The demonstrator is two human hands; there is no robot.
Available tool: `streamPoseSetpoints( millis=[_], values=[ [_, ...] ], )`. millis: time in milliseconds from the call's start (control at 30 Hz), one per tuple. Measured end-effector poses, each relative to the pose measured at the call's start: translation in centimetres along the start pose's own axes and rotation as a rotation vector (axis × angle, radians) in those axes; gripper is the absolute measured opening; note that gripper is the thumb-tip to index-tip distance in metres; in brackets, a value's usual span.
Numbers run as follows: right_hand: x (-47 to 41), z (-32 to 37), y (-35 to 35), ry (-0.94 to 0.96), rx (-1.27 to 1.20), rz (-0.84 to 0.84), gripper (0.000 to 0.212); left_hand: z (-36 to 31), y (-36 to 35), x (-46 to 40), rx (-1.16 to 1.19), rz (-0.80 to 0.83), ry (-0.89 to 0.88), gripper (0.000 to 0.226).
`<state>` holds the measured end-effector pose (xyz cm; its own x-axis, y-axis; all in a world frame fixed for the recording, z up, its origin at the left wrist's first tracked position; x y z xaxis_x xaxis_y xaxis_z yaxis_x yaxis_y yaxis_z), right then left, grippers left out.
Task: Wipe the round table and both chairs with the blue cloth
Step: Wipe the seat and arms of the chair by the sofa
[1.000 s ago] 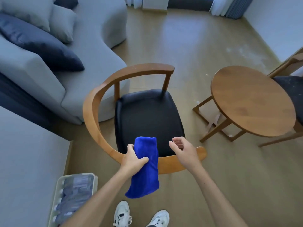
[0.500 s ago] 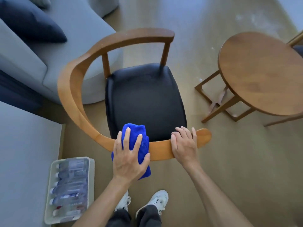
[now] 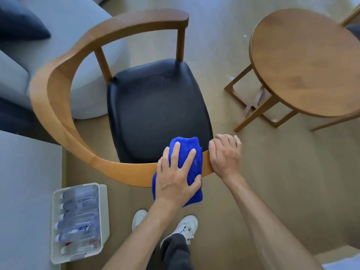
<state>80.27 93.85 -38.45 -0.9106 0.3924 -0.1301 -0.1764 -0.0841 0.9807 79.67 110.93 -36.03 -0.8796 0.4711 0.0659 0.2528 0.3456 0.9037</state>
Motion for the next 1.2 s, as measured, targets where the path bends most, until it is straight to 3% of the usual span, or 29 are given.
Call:
streamPoseSetpoints(
  millis=[133,267,367,500,600,700,833,900,1200],
  values=[
    [0.0,0.2,0.2,0.0,0.042,0.032,0.04,7.9,3.1,2.3,-0.036,-0.038,-0.025,0.061],
    [0.8,2.7,0.1,0.076,0.131,0.049,0.035,12.9,5.5,2.6,-0.055,-0.128,0.106,0.057],
    [2.6,6.3,-0.3,0.176,0.08,0.036,0.031,10.1,4.7,2.1,-0.024,-0.177,0.213,0.053],
    [2.8,6.7,-0.3,0.171,0.082,0.061,0.034,5.1,2.5,1.4,-0.021,-0.144,0.151,0.053],
    [2.7,6.6,-0.2,0.192,0.095,0.088,0.035,4.8,2.3,1.1,0.014,-0.098,0.077,0.055],
    [2.7,6.6,-0.1,0.186,0.071,0.081,0.036,9.5,4.0,2.1,0.008,-0.026,-0.065,0.056],
    [2.7,6.7,-0.2,0.177,0.053,0.059,0.04,21.1,9.8,2.0,-0.192,-0.047,-0.111,0.051],
    [2.7,7.0,-0.2,0.16,0.044,0.062,0.041,23.8,11.5,1.1,-0.274,-0.019,-0.123,0.049],
    [2.6,7.9,0.2,0.13,0.08,0.055,0.042,13.2,6.2,2.5,-0.05,-0.134,0.077,0.046]
  ],
)
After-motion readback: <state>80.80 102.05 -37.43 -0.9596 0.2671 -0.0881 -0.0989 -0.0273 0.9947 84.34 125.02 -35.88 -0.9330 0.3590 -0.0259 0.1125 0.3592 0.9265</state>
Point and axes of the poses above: each hand's wrist, its own x-axis away from the middle knuckle, its own y-axis out of the back of the hand, z = x × y, the point moved 3 cm from there along -x, towards the middle knuckle, and after that the axes turned 5 degrees about x, right-handed, at the moved point
